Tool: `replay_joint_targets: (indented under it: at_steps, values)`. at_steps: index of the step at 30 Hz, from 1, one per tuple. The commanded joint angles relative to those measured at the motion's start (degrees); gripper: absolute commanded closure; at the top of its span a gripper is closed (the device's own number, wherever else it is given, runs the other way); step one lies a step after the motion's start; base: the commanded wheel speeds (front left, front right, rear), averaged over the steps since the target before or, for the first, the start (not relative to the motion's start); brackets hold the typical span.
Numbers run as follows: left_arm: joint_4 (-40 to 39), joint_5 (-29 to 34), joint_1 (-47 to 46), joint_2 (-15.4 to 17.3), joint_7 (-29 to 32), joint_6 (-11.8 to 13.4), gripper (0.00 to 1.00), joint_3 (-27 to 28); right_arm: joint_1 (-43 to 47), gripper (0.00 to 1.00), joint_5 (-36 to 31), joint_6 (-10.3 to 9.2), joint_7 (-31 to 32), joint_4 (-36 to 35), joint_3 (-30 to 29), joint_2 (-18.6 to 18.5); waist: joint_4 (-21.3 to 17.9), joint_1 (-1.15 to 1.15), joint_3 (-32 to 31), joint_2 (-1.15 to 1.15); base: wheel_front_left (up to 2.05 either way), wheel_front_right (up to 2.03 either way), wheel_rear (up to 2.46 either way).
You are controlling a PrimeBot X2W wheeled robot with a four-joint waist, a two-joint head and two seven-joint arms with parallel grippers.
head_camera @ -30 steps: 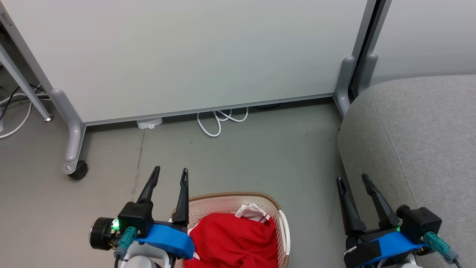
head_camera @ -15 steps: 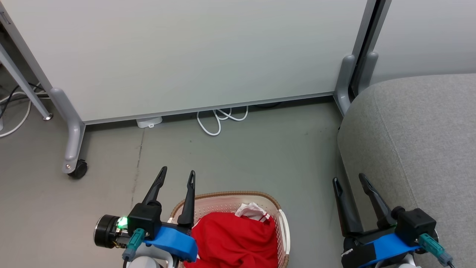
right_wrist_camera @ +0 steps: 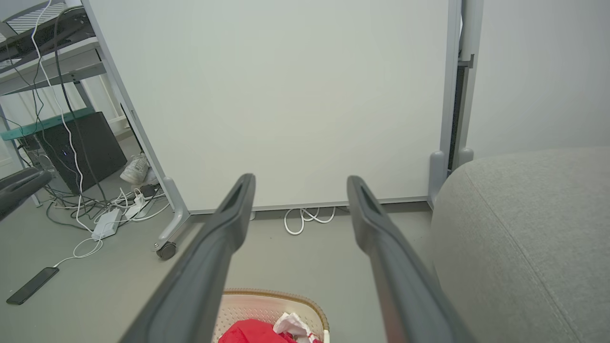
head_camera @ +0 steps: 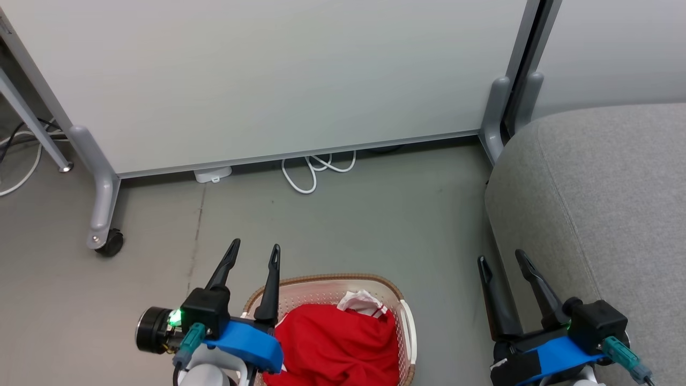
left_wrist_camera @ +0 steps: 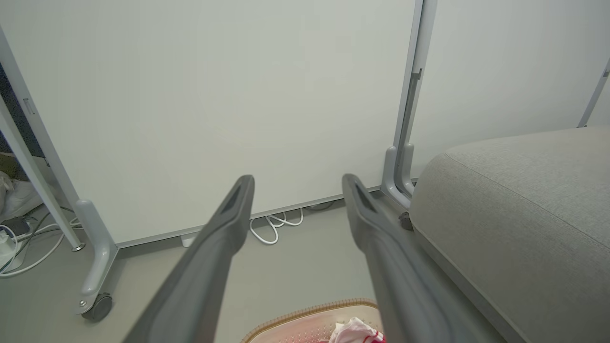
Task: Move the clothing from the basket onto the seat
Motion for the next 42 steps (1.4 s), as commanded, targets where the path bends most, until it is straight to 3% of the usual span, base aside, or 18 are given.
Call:
replay_joint_targets:
  at_steps: [1, 9, 24, 35, 42]
  values:
    - [0.6, -0.3, -1.4, 0.1, -0.2, -0.4, 0.0, 0.1, 0.2, 0.0, 0.0, 0.02, -0.2, -0.2, 0.1, -0.3, -0.3, 0.0, 0.4, 0.0, 0.0, 0.0, 0.0]
    - [9.2, 1.6, -10.4, 0.8, -0.2, -2.5, 0.0, -1.8, -3.1, 0.0, -0.2, 0.03, -0.2, -1.1, 0.2, -0.3, -2.7, 0.0, 6.6, 0.0, 0.0, 0.0, 0.0]
    - [38.3, 0.8, -29.4, 3.2, 1.4, -3.2, 0.0, -5.6, -11.7, 0.0, 2.9, 0.03, -0.2, -3.1, 1.3, -0.2, -10.4, 0.0, 23.3, 0.0, 0.0, 0.0, 0.0]
    - [50.9, -1.2, -38.1, 3.6, 12.3, -2.1, 0.0, -5.3, -17.0, 0.0, 2.8, 0.02, -0.2, -4.6, 1.3, -0.2, -12.2, 0.0, 33.9, 0.0, 0.0, 0.0, 0.0]
    - [52.3, -1.6, -41.9, 5.1, 20.5, 1.5, 0.0, -5.3, -19.8, 0.0, 2.8, 0.03, -0.2, -6.3, 1.2, -0.2, -13.2, 0.0, 40.9, 0.0, 0.0, 0.0, 0.0]
